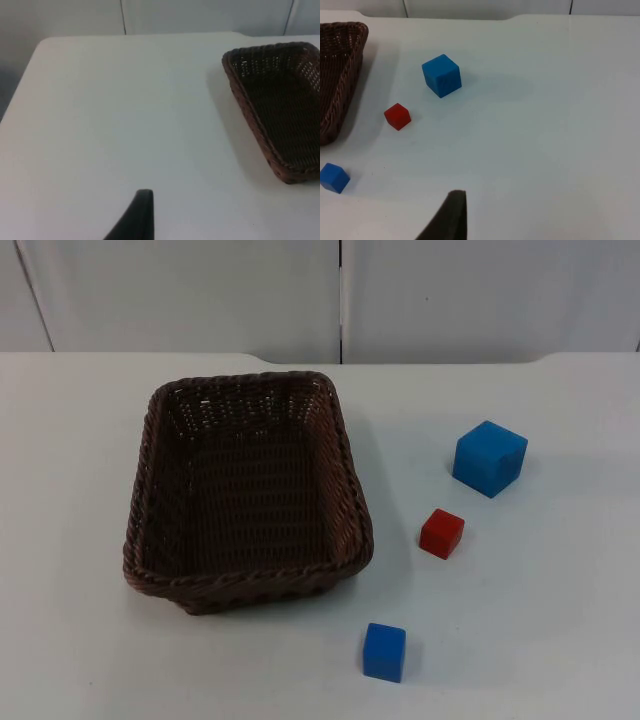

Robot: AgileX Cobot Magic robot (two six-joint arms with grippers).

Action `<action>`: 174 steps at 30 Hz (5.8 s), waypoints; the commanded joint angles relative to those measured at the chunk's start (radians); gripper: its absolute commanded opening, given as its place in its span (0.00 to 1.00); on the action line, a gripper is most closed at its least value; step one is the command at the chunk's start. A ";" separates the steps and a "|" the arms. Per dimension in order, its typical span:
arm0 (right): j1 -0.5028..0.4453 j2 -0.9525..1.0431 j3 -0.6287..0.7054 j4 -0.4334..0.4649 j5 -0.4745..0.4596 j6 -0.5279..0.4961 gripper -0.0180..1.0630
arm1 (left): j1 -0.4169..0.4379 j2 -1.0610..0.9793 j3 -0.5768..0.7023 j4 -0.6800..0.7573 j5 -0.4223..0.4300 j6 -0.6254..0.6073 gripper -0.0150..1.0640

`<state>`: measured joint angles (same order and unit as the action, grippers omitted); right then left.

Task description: Pick up the basket with the left hand and place the largest block into the basket with the right hand.

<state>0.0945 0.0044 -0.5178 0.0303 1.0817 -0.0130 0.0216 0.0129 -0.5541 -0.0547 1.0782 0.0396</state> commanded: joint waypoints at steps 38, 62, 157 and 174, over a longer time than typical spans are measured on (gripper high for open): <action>-0.001 -0.004 0.002 0.000 -0.003 -0.006 0.99 | 0.001 0.349 -0.039 -0.247 -0.206 0.106 0.99; -0.001 -0.004 0.002 0.002 -0.003 -0.006 0.99 | 0.001 0.771 -0.040 -0.595 -0.369 0.452 0.99; -0.001 -0.004 0.002 0.000 -0.003 -0.006 0.99 | -0.120 2.097 -0.668 -0.596 -0.481 0.368 0.01; -0.001 -0.004 0.002 0.000 -0.003 -0.006 0.99 | -0.120 1.798 -0.668 -0.619 -0.318 0.355 0.01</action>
<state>0.0945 0.0044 -0.5178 0.0303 1.0817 -0.0172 -0.0992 1.8387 -1.2176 -0.6437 0.7493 0.4039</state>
